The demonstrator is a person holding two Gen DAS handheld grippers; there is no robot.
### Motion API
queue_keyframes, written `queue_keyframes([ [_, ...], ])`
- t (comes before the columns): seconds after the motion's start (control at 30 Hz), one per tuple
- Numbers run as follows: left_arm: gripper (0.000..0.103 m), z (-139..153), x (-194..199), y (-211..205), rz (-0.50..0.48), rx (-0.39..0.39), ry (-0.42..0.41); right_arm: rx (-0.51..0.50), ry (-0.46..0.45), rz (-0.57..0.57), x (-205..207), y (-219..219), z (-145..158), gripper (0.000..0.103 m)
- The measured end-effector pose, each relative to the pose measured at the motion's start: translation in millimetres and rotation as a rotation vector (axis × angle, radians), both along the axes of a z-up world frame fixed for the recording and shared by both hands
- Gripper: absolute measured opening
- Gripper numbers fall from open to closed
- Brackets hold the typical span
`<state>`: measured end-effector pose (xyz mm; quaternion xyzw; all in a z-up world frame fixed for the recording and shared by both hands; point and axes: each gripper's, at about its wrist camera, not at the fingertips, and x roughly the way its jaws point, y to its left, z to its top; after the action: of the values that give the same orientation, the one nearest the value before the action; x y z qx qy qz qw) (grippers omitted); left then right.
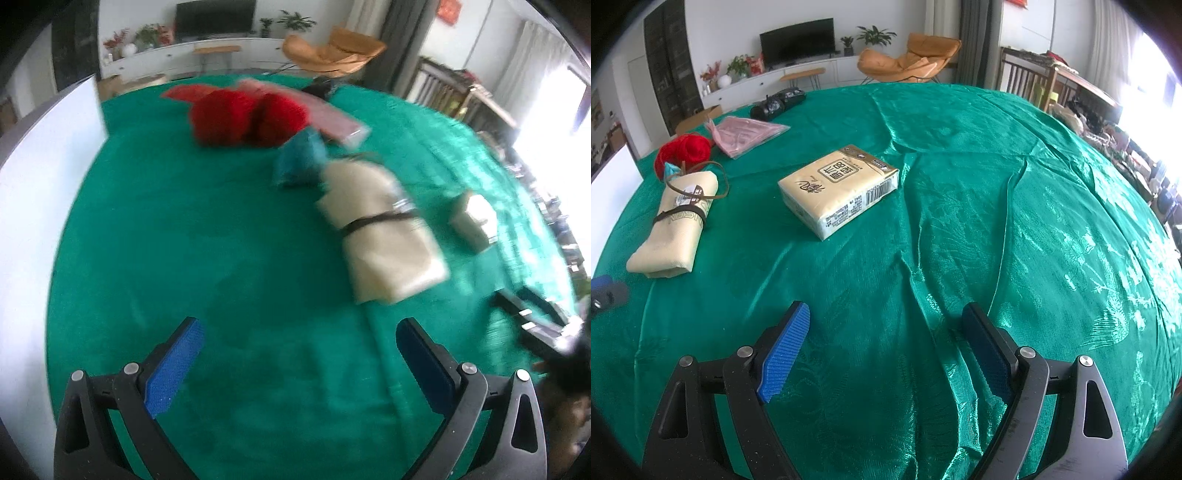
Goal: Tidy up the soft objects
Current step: 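Grasp the beige rolled cloth with the left tool and lift it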
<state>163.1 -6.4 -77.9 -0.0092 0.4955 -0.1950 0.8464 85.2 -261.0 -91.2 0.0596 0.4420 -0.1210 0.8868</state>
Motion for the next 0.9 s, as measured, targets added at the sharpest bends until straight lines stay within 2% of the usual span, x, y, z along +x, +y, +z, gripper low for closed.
queue_keyframes([
  [0.13,0.103,11.7,16.6,-20.7,-0.033,-0.040,-0.014,0.000,0.000,0.000,0.0,-0.2,0.0,0.086],
  [0.27,0.103,2.9,44.0,-61.1,-0.080,-0.048,0.030,0.001,0.000,0.000,-0.1,0.0,-0.1,0.086],
  [0.33,0.103,-2.9,51.8,-81.5,-0.094,0.006,0.029,0.001,0.000,0.000,0.0,-0.2,-0.1,0.086],
  [0.43,0.100,-12.9,59.6,-111.5,-0.092,0.152,0.000,0.001,0.000,0.000,0.1,-0.3,-0.2,0.086],
  [0.47,0.082,-15.4,60.3,-114.2,-0.071,0.187,-0.018,0.001,0.000,0.000,0.1,-0.4,-0.2,0.086],
  [0.5,0.066,-14.0,58.4,-111.9,-0.045,0.201,-0.044,0.001,0.000,0.000,0.1,-0.4,-0.2,0.086],
  [0.53,0.063,-10.4,55.1,-106.6,-0.026,0.185,-0.057,0.001,0.000,0.000,0.1,-0.3,-0.2,0.086],
  [0.6,0.060,-5.1,46.9,-87.5,-0.008,0.112,-0.012,0.001,0.000,0.000,-0.1,0.0,-0.6,0.086],
  [0.67,0.060,0.8,28.4,-63.4,-0.012,0.076,0.020,0.001,0.000,0.000,-0.2,-0.1,-0.1,0.086],
  [0.83,0.063,12.8,-24.1,-4.3,0.025,0.165,-0.019,0.001,0.000,0.000,0.0,-0.3,-0.3,0.086],
  [0.9,0.074,9.8,-34.6,16.6,0.058,0.177,-0.039,0.001,0.000,0.000,0.0,-0.3,-0.2,0.086],
])
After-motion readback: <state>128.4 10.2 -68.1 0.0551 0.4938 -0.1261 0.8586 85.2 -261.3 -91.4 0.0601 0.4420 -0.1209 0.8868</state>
